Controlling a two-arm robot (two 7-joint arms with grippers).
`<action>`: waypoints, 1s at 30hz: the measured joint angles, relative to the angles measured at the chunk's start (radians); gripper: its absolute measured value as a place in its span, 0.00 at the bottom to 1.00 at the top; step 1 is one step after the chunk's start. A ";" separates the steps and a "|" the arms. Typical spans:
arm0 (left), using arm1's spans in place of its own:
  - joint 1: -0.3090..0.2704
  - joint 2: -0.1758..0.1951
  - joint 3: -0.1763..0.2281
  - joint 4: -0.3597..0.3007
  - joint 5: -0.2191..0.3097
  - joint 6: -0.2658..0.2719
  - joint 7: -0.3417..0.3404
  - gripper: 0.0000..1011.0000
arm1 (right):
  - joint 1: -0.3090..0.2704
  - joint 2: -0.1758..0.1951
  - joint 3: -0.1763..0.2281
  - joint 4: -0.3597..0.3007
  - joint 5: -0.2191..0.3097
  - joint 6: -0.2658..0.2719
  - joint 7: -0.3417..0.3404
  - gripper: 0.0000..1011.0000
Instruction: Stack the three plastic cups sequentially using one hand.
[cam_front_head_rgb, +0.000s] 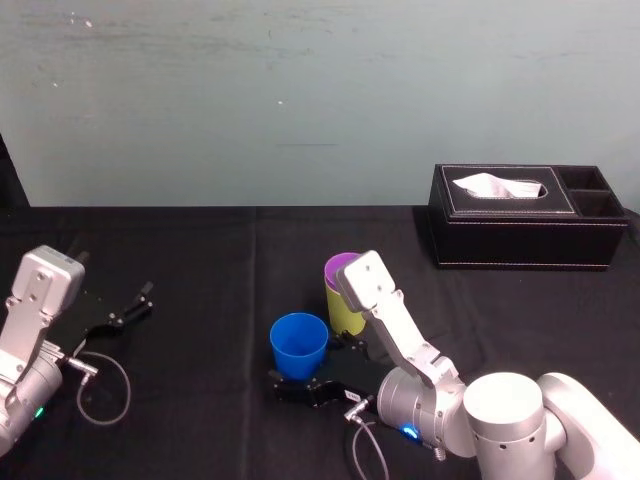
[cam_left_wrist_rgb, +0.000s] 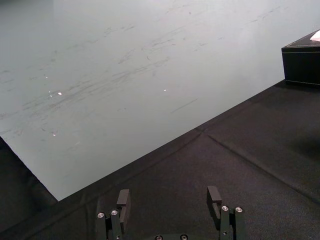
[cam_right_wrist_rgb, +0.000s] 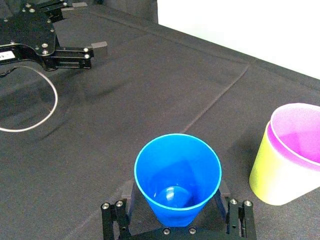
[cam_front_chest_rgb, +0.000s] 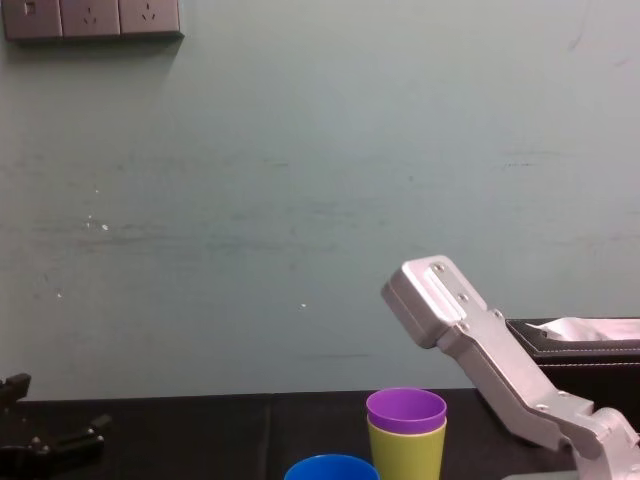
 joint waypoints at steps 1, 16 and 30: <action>0.000 0.000 0.000 0.000 0.000 0.000 0.000 0.99 | 0.000 -0.001 0.000 0.001 0.000 0.000 0.000 0.99; 0.000 0.000 0.000 0.000 0.000 0.000 0.000 0.99 | 0.005 -0.009 0.006 0.014 0.003 0.000 0.001 0.99; 0.000 0.000 0.000 0.000 0.000 0.000 0.000 0.99 | 0.004 -0.008 0.005 0.012 0.004 0.002 0.002 0.78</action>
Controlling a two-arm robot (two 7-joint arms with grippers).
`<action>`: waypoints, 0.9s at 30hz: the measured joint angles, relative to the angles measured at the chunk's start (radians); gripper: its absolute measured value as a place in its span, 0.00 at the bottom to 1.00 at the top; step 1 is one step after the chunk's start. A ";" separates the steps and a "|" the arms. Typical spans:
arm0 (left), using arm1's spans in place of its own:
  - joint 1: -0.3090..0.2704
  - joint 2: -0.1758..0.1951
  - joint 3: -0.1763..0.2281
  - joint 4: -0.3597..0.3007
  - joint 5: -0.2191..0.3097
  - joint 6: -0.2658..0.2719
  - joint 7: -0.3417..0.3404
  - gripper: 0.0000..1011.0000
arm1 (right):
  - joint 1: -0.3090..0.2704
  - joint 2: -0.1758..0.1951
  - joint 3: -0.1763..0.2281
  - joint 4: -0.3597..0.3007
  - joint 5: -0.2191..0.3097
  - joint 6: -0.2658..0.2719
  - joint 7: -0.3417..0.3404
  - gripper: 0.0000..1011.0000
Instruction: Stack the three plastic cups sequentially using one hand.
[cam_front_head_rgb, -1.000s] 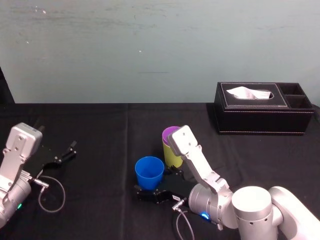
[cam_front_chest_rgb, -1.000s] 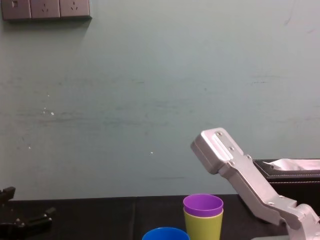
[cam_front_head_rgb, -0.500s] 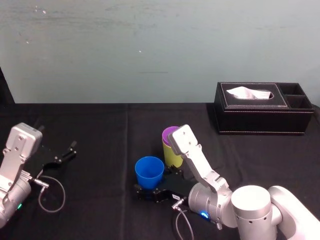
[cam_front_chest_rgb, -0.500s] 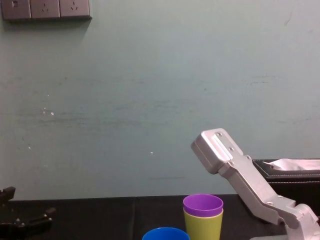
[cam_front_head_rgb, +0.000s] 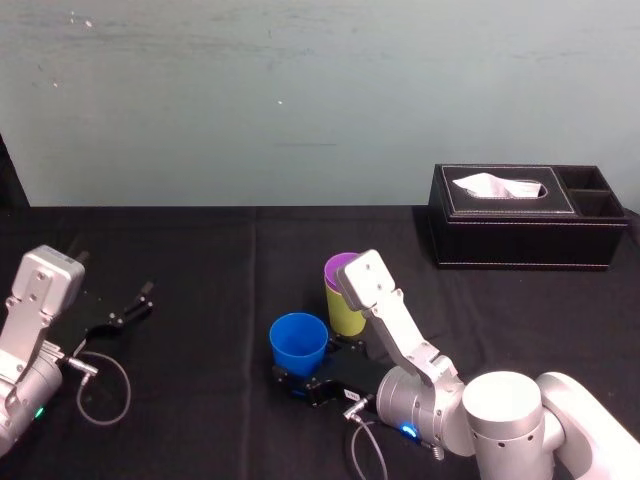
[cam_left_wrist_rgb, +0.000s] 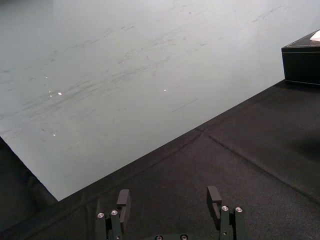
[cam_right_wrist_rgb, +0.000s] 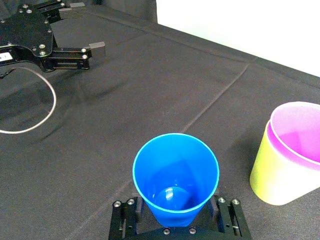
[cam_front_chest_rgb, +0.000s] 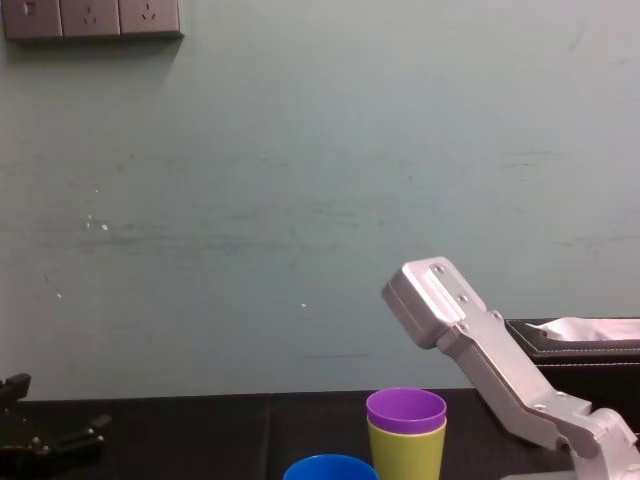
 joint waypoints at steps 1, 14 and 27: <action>0.000 0.000 0.000 0.000 0.000 0.000 0.000 0.99 | 0.000 0.000 0.000 0.000 0.000 0.000 0.000 0.74; 0.000 0.000 0.000 0.000 0.000 0.000 0.000 0.99 | -0.001 0.000 0.000 -0.002 0.000 0.001 0.000 0.70; 0.000 0.000 0.000 0.000 0.000 0.000 0.000 0.99 | 0.004 0.043 0.005 -0.132 -0.008 0.067 0.023 0.70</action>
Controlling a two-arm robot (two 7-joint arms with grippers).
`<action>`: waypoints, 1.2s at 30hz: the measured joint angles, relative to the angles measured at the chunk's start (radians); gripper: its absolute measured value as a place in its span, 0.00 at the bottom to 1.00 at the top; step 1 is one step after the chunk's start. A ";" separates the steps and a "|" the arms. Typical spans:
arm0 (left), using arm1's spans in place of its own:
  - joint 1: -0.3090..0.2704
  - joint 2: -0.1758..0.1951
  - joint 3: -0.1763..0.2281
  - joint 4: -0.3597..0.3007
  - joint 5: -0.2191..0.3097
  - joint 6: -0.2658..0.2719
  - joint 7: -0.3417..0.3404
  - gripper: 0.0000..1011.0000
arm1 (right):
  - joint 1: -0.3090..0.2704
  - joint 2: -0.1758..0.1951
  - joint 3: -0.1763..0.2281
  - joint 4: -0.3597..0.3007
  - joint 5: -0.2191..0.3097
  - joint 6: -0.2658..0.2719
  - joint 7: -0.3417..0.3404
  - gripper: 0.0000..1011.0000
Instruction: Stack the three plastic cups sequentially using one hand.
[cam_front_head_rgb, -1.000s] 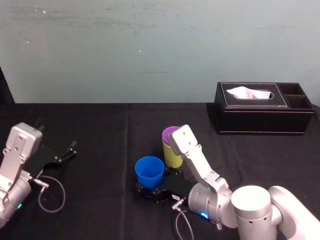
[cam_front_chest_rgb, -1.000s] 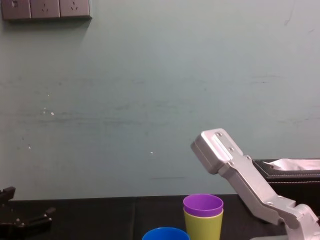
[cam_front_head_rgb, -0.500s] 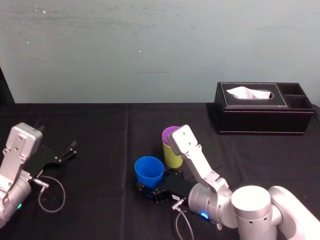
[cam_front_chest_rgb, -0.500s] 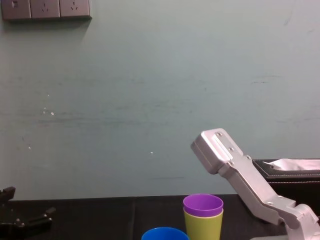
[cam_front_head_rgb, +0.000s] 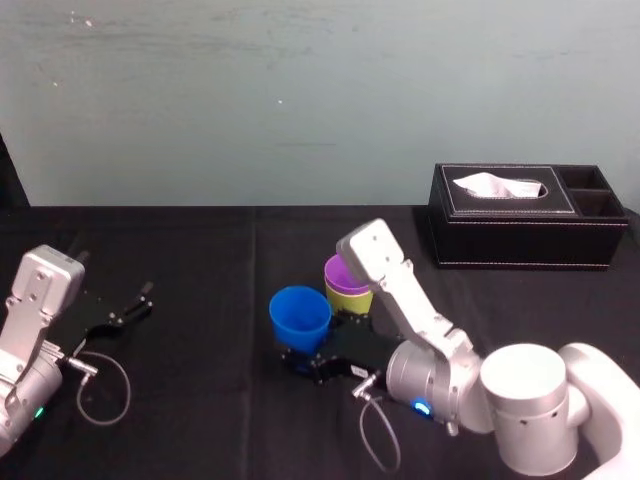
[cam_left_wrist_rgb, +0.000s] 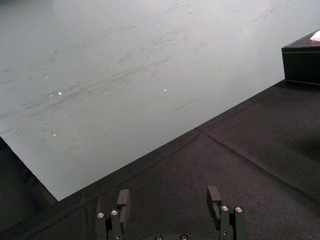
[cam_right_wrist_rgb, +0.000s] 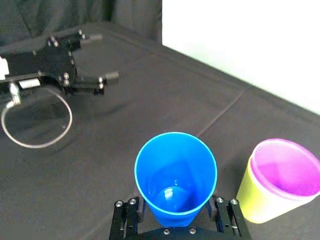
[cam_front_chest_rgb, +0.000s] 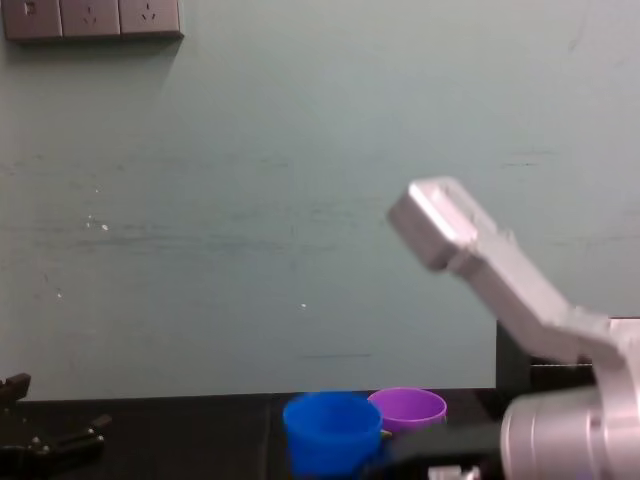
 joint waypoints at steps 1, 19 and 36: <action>0.000 0.000 0.000 0.000 0.000 0.000 0.000 0.99 | 0.003 0.002 0.002 -0.006 0.001 0.006 0.003 0.70; 0.000 0.000 0.000 0.000 0.000 0.000 0.000 0.99 | 0.138 0.037 0.050 -0.063 0.070 0.114 0.043 0.70; 0.000 0.000 0.000 0.000 0.000 0.000 0.000 0.99 | 0.206 0.034 0.078 0.051 0.114 0.136 0.006 0.70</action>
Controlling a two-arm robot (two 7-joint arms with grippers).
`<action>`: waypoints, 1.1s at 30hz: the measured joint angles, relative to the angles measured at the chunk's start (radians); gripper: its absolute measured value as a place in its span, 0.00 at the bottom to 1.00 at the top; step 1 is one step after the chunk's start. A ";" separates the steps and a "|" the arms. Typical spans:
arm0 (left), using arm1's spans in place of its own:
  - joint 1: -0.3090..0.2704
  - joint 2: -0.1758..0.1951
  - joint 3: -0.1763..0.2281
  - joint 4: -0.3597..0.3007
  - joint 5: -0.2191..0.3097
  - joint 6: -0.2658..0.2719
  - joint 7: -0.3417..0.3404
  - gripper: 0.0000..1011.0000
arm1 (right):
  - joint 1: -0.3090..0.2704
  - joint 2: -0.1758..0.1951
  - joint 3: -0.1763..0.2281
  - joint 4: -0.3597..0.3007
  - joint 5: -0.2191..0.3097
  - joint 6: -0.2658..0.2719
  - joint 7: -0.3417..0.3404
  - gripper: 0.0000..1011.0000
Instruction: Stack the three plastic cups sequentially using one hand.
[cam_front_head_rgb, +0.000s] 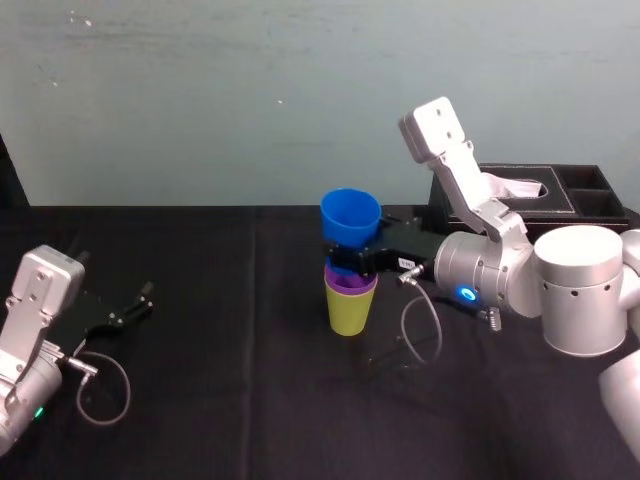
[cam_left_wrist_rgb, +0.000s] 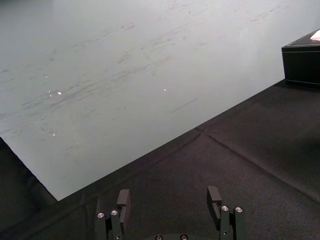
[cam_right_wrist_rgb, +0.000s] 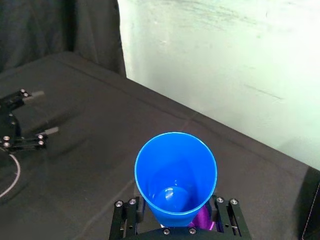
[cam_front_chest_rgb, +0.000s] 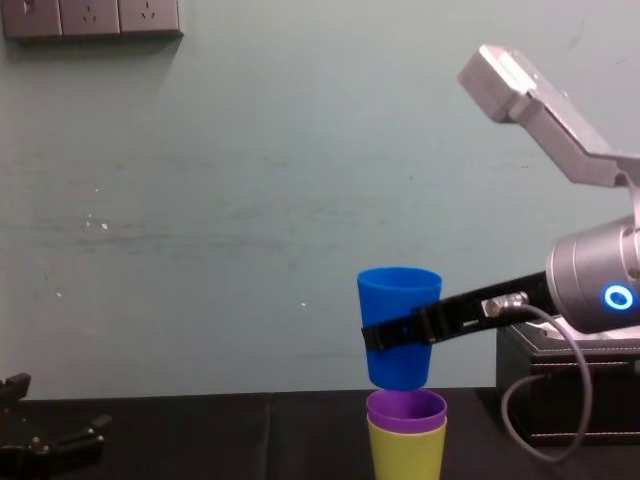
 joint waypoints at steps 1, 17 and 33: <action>0.000 0.000 0.000 0.000 0.000 0.000 0.000 0.99 | 0.002 0.000 -0.001 0.005 0.000 -0.001 -0.001 0.70; 0.000 0.000 0.000 0.000 0.000 0.000 0.000 0.99 | 0.028 -0.009 -0.019 0.071 0.000 -0.015 -0.018 0.70; 0.000 0.000 0.000 0.000 0.000 0.000 0.000 0.99 | 0.026 -0.013 -0.020 0.101 -0.006 -0.033 -0.024 0.70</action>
